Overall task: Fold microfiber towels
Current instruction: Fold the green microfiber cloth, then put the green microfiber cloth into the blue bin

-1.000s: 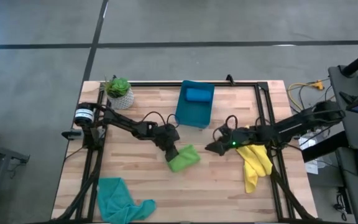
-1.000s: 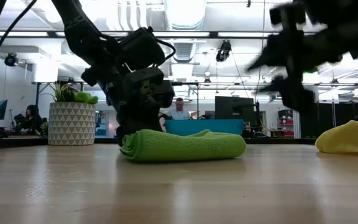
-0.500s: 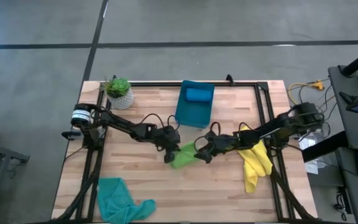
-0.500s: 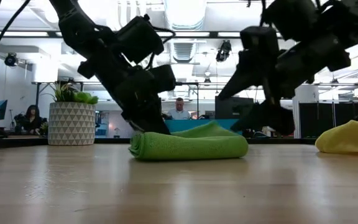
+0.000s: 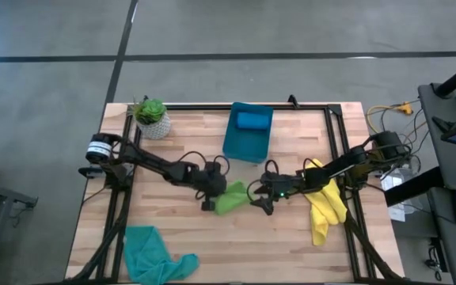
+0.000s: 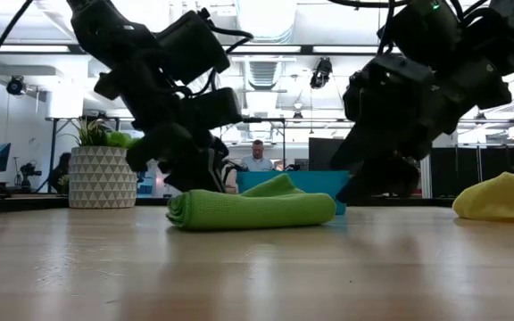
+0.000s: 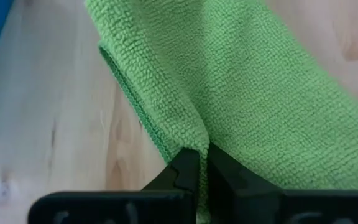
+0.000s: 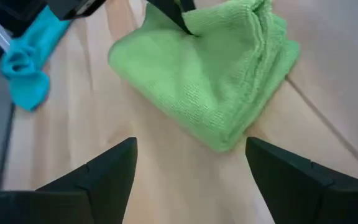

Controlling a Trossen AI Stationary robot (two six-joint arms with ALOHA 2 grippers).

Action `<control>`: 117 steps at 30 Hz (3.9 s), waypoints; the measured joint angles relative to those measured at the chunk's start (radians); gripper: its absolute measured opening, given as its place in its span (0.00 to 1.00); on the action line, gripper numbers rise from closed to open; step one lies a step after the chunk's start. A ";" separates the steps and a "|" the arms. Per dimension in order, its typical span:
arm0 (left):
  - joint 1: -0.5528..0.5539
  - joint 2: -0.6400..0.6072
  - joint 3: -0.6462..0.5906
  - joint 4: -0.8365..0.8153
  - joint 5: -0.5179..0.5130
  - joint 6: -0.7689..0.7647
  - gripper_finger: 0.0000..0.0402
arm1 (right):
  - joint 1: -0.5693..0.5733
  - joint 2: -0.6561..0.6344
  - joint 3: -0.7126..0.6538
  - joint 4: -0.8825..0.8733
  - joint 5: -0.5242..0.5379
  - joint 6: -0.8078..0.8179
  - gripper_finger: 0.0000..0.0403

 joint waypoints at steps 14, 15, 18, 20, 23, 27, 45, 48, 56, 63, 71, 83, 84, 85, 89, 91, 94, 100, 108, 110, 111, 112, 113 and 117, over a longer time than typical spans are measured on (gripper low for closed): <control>-0.104 0.005 0.055 -0.013 -0.358 0.375 0.00 | -0.022 0.003 0.007 0.000 0.188 -0.128 0.75; -0.110 0.005 0.055 -0.014 -0.359 0.402 0.00 | -0.029 0.003 0.007 0.000 0.190 -0.143 0.75; -0.122 0.005 0.051 -0.013 -0.384 0.462 0.00 | -0.045 0.004 0.007 -0.004 0.192 -0.185 0.75; -0.126 0.005 0.045 -0.015 -0.405 0.492 0.00 | -0.049 0.011 0.007 -0.005 0.185 -0.215 0.75; -0.125 0.005 0.043 -0.012 -0.410 0.515 0.00 | -0.057 0.032 0.007 0.004 0.155 -0.231 0.74; -0.125 0.005 0.040 -0.010 -0.410 0.516 0.00 | -0.065 0.082 0.011 0.042 0.093 -0.254 0.75; -0.130 0.005 0.040 -0.009 -0.410 0.516 0.00 | -0.159 0.216 0.093 0.071 0.010 -0.216 0.74; -0.130 0.005 0.039 -0.009 -0.409 0.516 0.00 | -0.177 0.214 0.093 0.067 0.010 -0.240 0.74; -0.130 0.005 0.038 -0.010 -0.407 0.514 0.00 | -0.186 0.161 0.086 0.018 0.038 -0.329 0.71; -0.122 0.005 0.037 -0.005 -0.383 0.420 0.00 | -0.186 0.081 0.087 -0.033 0.011 -0.333 0.71; -0.093 0.003 0.039 -0.018 -0.379 0.177 0.01 | -0.179 0.038 0.087 -0.060 -0.018 -0.277 0.69; -0.041 -0.118 0.043 -0.053 -0.447 -0.085 0.39 | -0.168 0.025 0.089 -0.063 -0.147 -0.176 0.68; -0.022 -0.133 0.043 -0.064 -0.395 -0.137 0.42 | -0.167 0.019 0.089 -0.071 -0.154 -0.166 0.68; -0.002 -0.145 0.043 -0.079 -0.335 -0.191 0.44 | -0.164 0.014 0.089 -0.084 -0.155 -0.156 0.68; 0.080 -0.160 0.039 -0.106 -0.059 -0.302 0.50 | -0.155 -0.013 0.089 -0.100 -0.173 -0.145 0.68; 0.101 -0.160 0.044 -0.103 0.054 -0.280 0.51 | -0.144 -0.027 0.089 -0.098 -0.174 -0.156 0.68; 0.108 -0.140 0.054 -0.104 0.106 -0.279 0.50 | -0.116 -0.036 0.089 -0.074 -0.176 -0.201 0.68; 0.119 -0.087 0.050 -0.207 -0.025 -0.414 0.45 | -0.076 -0.009 0.089 -0.042 -0.184 0.159 0.67; 0.111 -0.024 0.042 -0.236 0.010 -0.658 0.36 | -0.064 0.022 0.083 -0.044 -0.059 0.738 0.67; 0.105 0.002 0.044 -0.232 0.044 -0.741 0.34 | -0.065 0.039 0.082 -0.030 -0.042 0.821 0.67; 0.098 0.012 0.046 -0.229 0.056 -0.787 0.34 | -0.063 0.048 0.082 -0.020 -0.039 0.852 0.67; 0.089 0.019 0.048 -0.225 0.061 -0.829 0.33 | -0.057 0.056 0.082 -0.009 -0.040 0.881 0.67; 0.080 0.023 0.049 -0.220 0.068 -0.868 0.33 | -0.048 0.064 0.082 -0.008 -0.041 0.913 0.67; 0.065 0.022 0.044 -0.179 0.098 -0.935 0.32 | -0.018 0.090 0.082 -0.007 0.011 1.034 0.67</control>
